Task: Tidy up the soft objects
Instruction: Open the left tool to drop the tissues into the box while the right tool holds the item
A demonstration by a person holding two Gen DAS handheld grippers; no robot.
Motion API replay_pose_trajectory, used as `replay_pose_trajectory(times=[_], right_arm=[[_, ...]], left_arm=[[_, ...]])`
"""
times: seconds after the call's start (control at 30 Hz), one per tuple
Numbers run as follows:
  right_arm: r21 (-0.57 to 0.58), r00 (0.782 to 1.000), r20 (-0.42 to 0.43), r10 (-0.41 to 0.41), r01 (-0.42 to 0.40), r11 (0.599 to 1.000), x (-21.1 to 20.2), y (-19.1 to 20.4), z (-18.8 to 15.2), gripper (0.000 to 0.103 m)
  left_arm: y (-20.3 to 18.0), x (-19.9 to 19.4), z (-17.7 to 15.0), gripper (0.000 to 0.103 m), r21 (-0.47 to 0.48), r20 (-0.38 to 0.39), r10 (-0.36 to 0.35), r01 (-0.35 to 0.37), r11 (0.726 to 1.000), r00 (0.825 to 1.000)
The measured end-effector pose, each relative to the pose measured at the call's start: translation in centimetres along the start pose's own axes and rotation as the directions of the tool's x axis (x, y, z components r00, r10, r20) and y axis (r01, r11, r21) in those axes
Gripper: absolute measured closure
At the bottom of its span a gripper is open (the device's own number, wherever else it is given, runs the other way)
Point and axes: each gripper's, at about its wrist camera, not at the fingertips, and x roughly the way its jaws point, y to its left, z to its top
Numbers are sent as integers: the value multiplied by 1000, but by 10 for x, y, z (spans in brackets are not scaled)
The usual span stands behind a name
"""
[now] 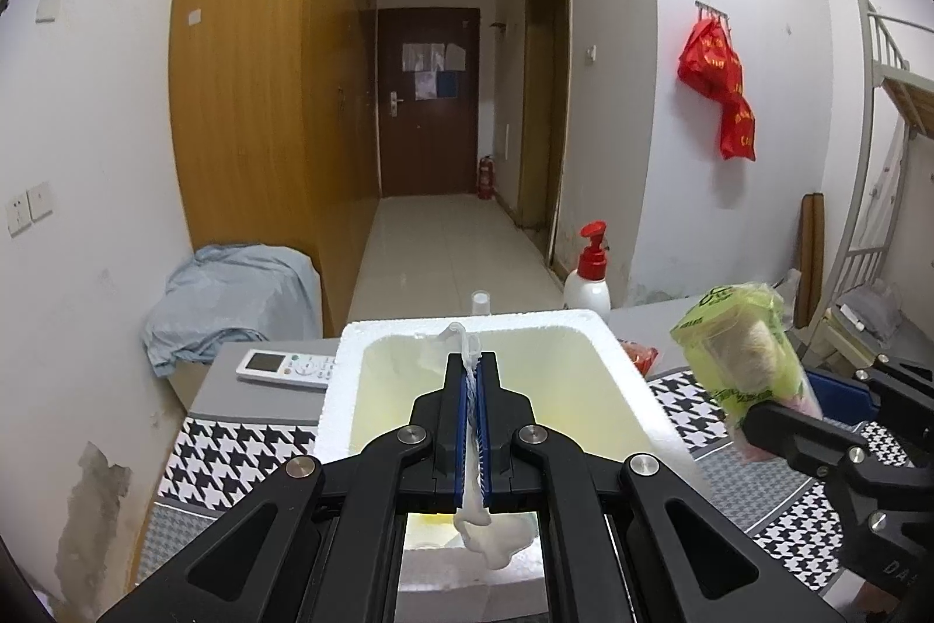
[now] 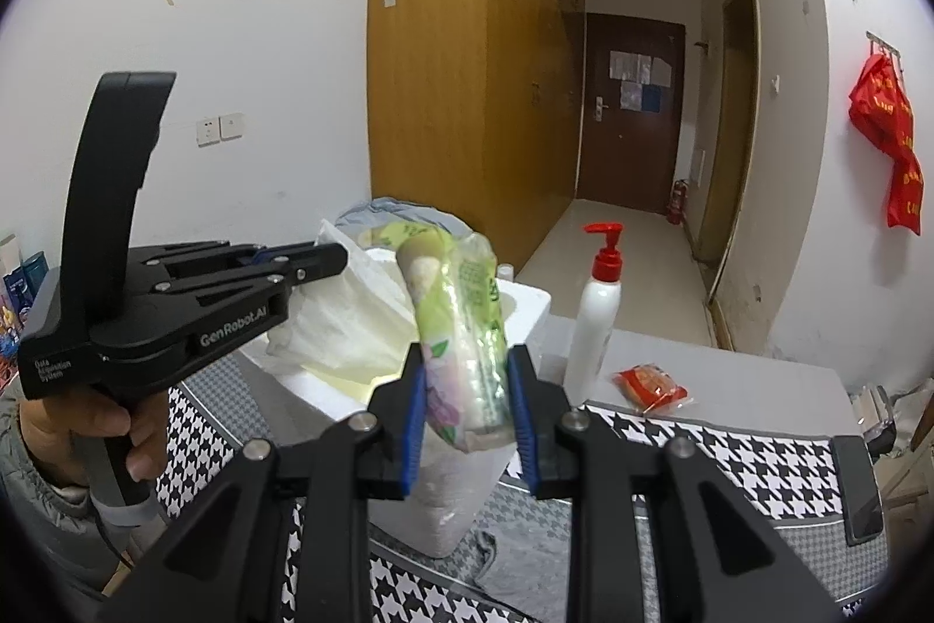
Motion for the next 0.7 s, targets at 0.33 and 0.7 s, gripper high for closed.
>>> replay_pose_trajectory(times=[0.33, 0.7], right_arm=[[14, 1000, 2, -29, 29, 999, -2, -2, 4, 72], [17, 999, -13, -50, 51, 999, 6, 4, 7, 72]], left_arm=[[2, -6, 0, 11, -7, 57, 52, -52, 999, 997], [14, -19, -5, 1, -34, 80, 73, -70, 997, 994]])
